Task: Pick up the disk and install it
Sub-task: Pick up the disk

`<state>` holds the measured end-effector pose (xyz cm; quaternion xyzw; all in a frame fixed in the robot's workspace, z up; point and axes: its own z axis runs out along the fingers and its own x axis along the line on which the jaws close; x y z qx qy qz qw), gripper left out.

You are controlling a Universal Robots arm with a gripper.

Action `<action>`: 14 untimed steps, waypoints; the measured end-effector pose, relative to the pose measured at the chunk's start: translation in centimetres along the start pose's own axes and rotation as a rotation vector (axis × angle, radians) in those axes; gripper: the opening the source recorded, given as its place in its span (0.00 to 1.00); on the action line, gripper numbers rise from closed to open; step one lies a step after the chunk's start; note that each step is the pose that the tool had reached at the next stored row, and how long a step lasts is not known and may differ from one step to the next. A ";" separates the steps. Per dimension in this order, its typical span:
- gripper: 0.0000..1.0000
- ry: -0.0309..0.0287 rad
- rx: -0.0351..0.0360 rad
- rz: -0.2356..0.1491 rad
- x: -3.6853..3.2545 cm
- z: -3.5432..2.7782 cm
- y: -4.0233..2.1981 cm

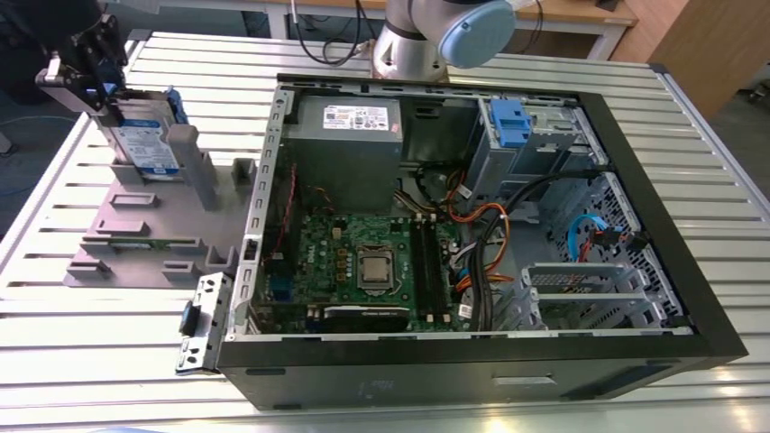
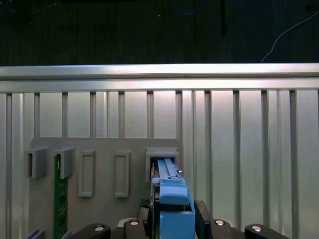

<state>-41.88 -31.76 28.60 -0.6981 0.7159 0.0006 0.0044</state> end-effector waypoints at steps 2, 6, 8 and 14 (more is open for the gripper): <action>0.47 0.0000 0.0000 0.000 0.00 0.00 0.00; 0.47 0.0000 0.0000 0.000 0.00 0.01 -0.01; 0.47 0.0000 0.0001 0.000 0.00 0.02 -0.01; 0.37 0.0000 0.0000 0.000 0.00 0.03 -0.02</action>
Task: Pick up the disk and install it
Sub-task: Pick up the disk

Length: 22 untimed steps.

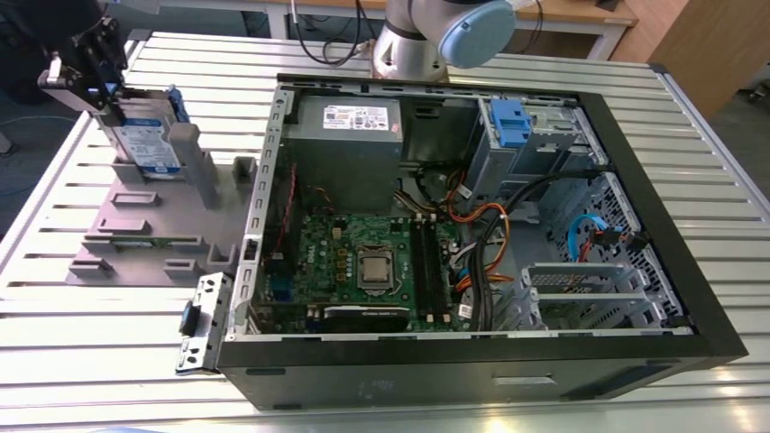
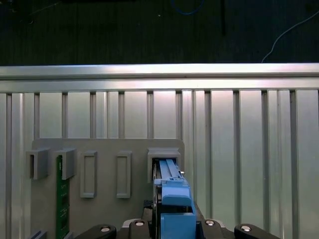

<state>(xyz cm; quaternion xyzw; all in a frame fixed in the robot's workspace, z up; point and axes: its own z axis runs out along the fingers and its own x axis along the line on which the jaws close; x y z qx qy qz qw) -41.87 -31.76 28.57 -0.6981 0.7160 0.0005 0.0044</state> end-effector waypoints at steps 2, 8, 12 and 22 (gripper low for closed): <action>0.37 0.0000 0.0000 0.000 0.00 0.03 -0.01; 0.37 -0.0001 0.0003 0.000 0.00 -0.03 -0.03; 0.37 -0.0001 0.0002 0.000 0.00 -0.18 -0.03; 0.37 -0.0003 0.0000 0.000 -0.01 -0.70 -0.03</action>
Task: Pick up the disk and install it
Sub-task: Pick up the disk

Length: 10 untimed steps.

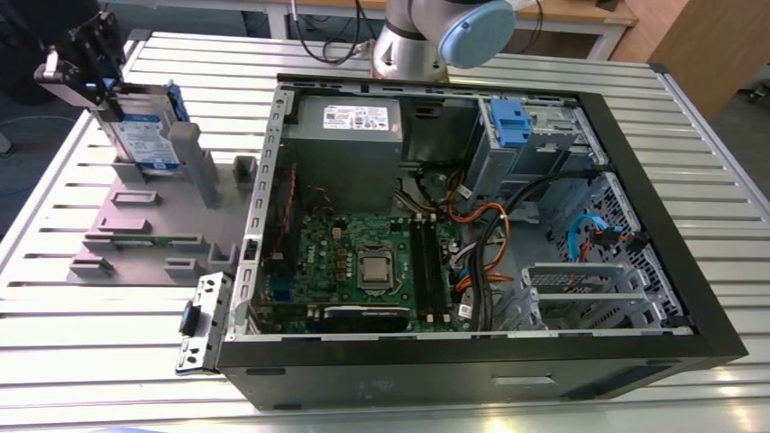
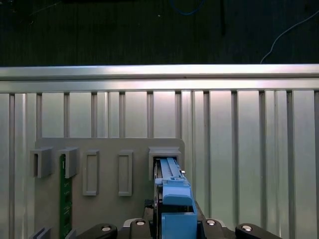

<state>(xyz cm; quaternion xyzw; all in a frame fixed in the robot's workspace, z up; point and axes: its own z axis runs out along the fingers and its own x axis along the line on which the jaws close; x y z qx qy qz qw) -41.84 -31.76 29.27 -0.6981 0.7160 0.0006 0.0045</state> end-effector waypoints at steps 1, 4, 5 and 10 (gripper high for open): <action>0.37 -0.0001 0.0001 0.000 0.00 -0.04 0.00; 0.37 -0.0001 0.0002 0.000 0.00 -0.16 0.00; 0.37 -0.0001 0.0001 0.000 0.00 -0.21 0.00; 0.37 -0.0001 0.0001 0.000 0.00 -0.40 0.00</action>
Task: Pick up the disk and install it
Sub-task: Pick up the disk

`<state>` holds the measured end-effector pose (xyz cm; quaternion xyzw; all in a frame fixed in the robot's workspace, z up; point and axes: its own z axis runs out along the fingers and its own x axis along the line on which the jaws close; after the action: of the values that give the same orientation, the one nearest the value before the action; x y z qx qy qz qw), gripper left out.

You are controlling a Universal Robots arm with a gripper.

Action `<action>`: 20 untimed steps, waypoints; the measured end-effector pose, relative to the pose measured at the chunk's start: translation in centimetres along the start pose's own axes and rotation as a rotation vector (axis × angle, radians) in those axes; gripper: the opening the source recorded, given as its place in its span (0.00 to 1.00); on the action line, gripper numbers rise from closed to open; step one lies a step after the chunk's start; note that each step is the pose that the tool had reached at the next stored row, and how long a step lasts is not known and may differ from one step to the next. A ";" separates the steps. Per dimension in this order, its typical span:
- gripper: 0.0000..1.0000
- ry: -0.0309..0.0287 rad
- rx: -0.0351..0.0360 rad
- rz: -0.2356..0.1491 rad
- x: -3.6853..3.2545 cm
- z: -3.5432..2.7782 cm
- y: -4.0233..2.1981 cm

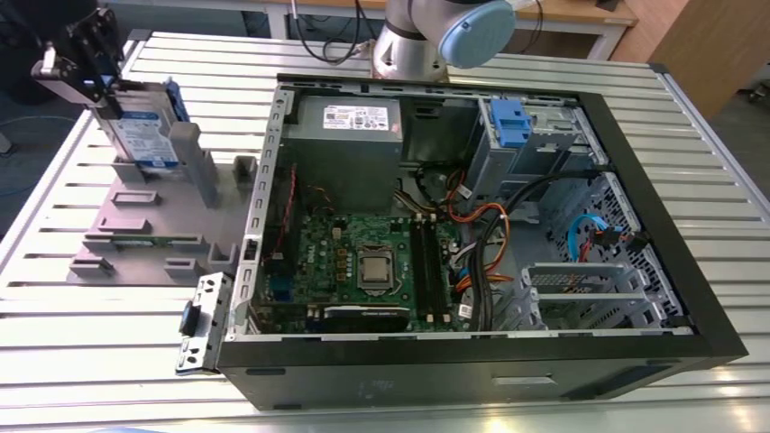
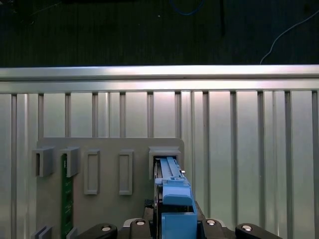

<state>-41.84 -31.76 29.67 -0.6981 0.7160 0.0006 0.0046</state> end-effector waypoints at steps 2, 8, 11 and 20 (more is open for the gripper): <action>0.37 0.0000 0.0000 0.000 0.00 -0.07 0.00; 0.37 0.0000 -0.0001 0.000 0.00 -0.30 0.00; 0.37 0.0000 0.0001 0.000 0.00 -0.37 0.00; 0.37 0.0000 -0.0001 0.000 0.00 -0.63 0.00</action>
<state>-41.84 -31.76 30.30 -0.6981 0.7159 0.0006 0.0045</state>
